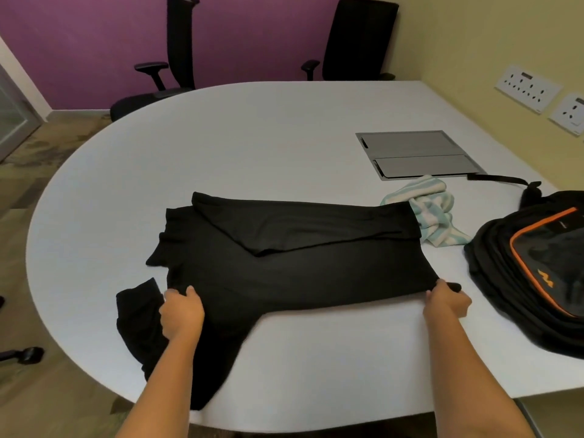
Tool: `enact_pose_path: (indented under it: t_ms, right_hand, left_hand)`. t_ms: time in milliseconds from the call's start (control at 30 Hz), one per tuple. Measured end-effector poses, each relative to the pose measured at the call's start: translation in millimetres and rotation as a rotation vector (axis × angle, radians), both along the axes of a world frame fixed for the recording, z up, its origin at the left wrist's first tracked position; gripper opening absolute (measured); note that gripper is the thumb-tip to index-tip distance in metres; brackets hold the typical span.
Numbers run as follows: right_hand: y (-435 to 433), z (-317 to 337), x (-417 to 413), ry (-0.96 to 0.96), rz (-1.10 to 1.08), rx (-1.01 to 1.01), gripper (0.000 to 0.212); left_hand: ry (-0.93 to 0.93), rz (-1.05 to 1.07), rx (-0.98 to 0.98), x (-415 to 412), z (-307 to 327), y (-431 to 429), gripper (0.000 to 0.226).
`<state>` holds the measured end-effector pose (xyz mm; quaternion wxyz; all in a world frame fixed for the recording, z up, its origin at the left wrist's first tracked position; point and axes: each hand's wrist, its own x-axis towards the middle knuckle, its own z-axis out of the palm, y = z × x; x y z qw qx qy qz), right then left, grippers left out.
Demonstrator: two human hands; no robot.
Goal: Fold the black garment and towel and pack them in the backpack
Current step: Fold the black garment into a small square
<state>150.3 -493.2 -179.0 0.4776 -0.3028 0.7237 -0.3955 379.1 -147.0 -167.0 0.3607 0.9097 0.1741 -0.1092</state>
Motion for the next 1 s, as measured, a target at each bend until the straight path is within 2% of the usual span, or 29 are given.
enact_pose_path:
  t_ms: [200,400,467,567,600,667,767,833,900,1000]
  right_hand:
    - [-28,23,35,-0.069,0.030,-0.148,0.052]
    - [-65,38,76,-0.103,0.169,-0.202,0.054]
    - [-74,37,88,-0.152,0.231,-0.175,0.050]
    - [-72,34,104,-0.214,0.344,-0.041,0.031]
    - [-71,27,107,-0.117,0.412,-0.064,0.037]
    - [-63,12,110,0.160,0.557,-0.239,0.052]
    - [-39,-11,113,0.435,0.719,-0.548,0.050]
    - [-25,-31,115,0.663,0.937,-0.658,0.051]
    - [-16,-48,115,0.901,1.151,-0.620,0.056]
    - [-12,-61,114,1.094,1.288,-0.499,0.061]
  left_hand:
    - [-0.056,-0.038,-0.140,80,25,-10,0.038]
    - [-0.131,-0.180,-0.146,142,51,-56,0.024]
    - [-0.155,-0.211,-0.135,155,52,-72,0.025]
    - [-0.170,-0.276,-0.070,161,48,-90,0.039]
    - [-0.189,-0.320,-0.056,162,45,-93,0.039]
    - [-0.234,-0.414,-0.063,162,35,-96,0.037]
    - [-0.263,-0.533,-0.046,154,14,-98,0.035]
    - [-0.298,-0.627,0.017,144,0,-98,0.034]
    - [-0.373,-0.708,0.120,132,-12,-95,0.034]
    - [-0.461,-0.825,0.239,116,-28,-87,0.041]
